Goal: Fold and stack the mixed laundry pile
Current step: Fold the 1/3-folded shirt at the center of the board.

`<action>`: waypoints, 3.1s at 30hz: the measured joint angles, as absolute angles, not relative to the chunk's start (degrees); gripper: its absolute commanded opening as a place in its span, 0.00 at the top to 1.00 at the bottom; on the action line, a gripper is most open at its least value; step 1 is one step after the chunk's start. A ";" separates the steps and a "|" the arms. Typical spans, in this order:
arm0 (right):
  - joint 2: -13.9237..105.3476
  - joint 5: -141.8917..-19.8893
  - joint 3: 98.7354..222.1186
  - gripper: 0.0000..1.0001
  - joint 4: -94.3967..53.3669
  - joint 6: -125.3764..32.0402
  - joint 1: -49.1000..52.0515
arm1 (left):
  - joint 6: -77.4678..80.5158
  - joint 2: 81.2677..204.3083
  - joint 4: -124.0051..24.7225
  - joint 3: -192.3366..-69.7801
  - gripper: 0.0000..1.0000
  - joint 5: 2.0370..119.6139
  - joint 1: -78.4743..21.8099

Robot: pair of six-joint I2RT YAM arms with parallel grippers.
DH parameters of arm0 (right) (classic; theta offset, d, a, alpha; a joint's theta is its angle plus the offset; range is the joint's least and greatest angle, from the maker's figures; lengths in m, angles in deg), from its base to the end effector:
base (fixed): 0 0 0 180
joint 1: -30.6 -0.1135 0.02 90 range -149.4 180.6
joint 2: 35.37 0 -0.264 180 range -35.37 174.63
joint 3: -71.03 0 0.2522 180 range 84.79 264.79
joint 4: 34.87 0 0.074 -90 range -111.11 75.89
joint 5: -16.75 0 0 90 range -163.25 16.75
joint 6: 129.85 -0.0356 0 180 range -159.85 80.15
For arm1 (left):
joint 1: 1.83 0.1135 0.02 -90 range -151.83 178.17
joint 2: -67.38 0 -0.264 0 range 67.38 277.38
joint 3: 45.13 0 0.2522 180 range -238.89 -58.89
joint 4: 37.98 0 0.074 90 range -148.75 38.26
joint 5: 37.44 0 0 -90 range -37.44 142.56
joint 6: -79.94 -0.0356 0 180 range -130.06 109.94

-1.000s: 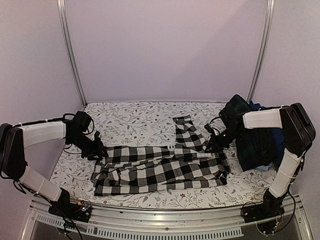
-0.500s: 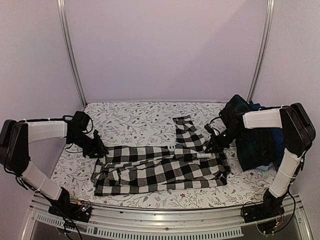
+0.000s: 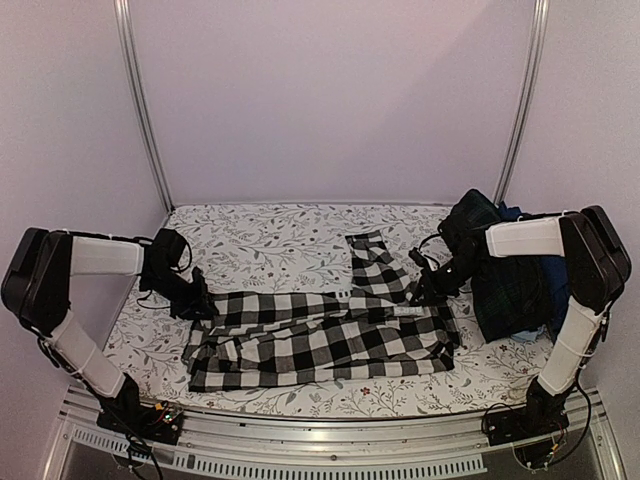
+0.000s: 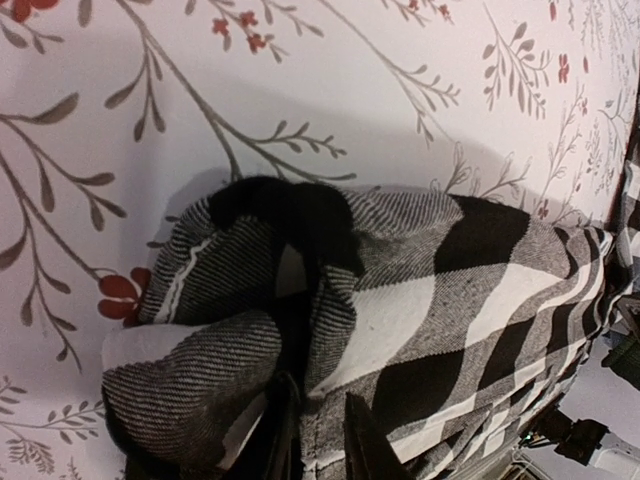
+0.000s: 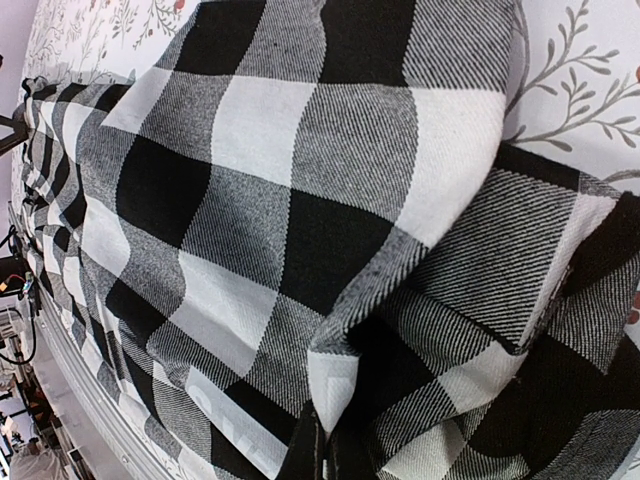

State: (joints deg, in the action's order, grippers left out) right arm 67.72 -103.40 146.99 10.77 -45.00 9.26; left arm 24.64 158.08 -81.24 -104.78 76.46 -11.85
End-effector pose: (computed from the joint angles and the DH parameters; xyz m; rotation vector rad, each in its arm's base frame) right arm 0.3058 0.1387 0.1556 -0.5169 2.8075 0.8469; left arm 0.2615 -0.0609 0.1448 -0.5482 2.9097 -0.7344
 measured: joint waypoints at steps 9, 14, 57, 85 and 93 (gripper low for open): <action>67.72 -103.40 147.07 1.00 10.86 -45.00 9.26 | 24.42 158.82 -80.76 -104.43 1.00 78.02 -11.85; 67.72 -103.36 147.10 1.00 11.07 -44.98 9.26 | 24.27 158.49 -81.98 -104.67 1.00 78.72 -11.85; 79.13 -98.92 181.48 0.40 10.44 -48.94 11.88 | 22.50 147.91 -85.46 -115.09 0.00 70.91 -12.97; 114.82 -85.78 213.61 0.91 8.65 -44.72 7.20 | 21.17 148.92 -87.10 -117.35 0.00 67.92 -13.08; 113.49 -91.16 211.62 1.00 8.49 -43.49 6.66 | 17.91 149.09 -85.11 -122.81 0.00 64.97 -13.10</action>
